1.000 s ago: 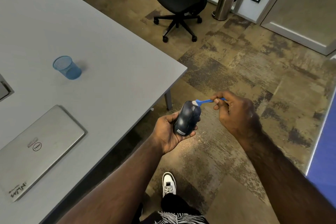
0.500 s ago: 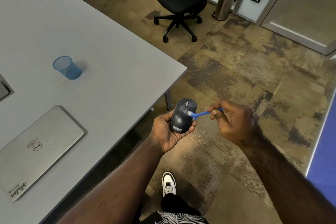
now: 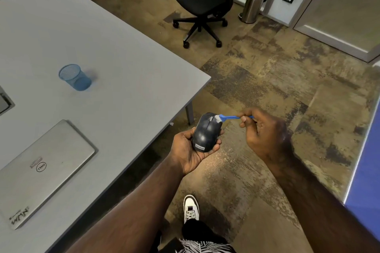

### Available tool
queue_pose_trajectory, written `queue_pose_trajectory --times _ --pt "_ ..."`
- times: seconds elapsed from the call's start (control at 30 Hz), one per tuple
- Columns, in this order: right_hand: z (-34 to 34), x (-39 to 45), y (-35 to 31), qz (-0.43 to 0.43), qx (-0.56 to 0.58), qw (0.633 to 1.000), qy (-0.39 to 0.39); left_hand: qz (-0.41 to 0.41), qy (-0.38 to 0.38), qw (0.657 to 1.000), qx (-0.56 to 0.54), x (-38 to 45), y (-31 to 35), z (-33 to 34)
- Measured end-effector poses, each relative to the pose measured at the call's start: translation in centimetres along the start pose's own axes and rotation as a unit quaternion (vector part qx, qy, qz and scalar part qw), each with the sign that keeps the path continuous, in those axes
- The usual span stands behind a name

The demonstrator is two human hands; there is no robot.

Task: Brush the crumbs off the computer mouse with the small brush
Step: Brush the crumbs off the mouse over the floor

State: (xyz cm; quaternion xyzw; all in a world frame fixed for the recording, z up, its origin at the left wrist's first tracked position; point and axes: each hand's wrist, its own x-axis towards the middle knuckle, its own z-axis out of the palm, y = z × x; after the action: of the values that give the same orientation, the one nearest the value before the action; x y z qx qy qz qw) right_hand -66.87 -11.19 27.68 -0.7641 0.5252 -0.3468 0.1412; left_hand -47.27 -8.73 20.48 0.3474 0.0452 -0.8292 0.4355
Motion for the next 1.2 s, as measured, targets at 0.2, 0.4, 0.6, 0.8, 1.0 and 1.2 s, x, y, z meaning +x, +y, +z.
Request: queue_pose_trajectory --times 0.2,0.4,0.6,0.8,1.0,1.2 --pt "0.7 -1.6 -2.0 -0.104 0.045 0.982 -0.153 0.016 0.014 0.999 -0.024 0.2 -0.1 0.0" --pt "0.7 -1.0 -0.8 0.016 -0.002 1.0 -0.012 0.029 0.025 0.999 0.005 0.2 0.5 0.4" --pt "0.7 -1.6 -2.0 -0.07 0.043 0.99 -0.116 0.041 0.05 0.998 0.016 0.1 0.1 0.2" --pt "1.2 -1.4 -1.9 -0.044 0.01 0.995 -0.089 0.037 0.048 0.997 0.038 -0.1 0.0 0.5" --pt "1.0 -1.7 -2.1 -0.091 0.006 0.982 -0.165 0.034 0.029 0.999 -0.007 -0.6 0.2 1.0" --pt "0.4 -0.8 -1.0 -0.001 -0.013 0.999 -0.032 0.046 0.041 0.998 0.03 -0.2 0.5 0.9"
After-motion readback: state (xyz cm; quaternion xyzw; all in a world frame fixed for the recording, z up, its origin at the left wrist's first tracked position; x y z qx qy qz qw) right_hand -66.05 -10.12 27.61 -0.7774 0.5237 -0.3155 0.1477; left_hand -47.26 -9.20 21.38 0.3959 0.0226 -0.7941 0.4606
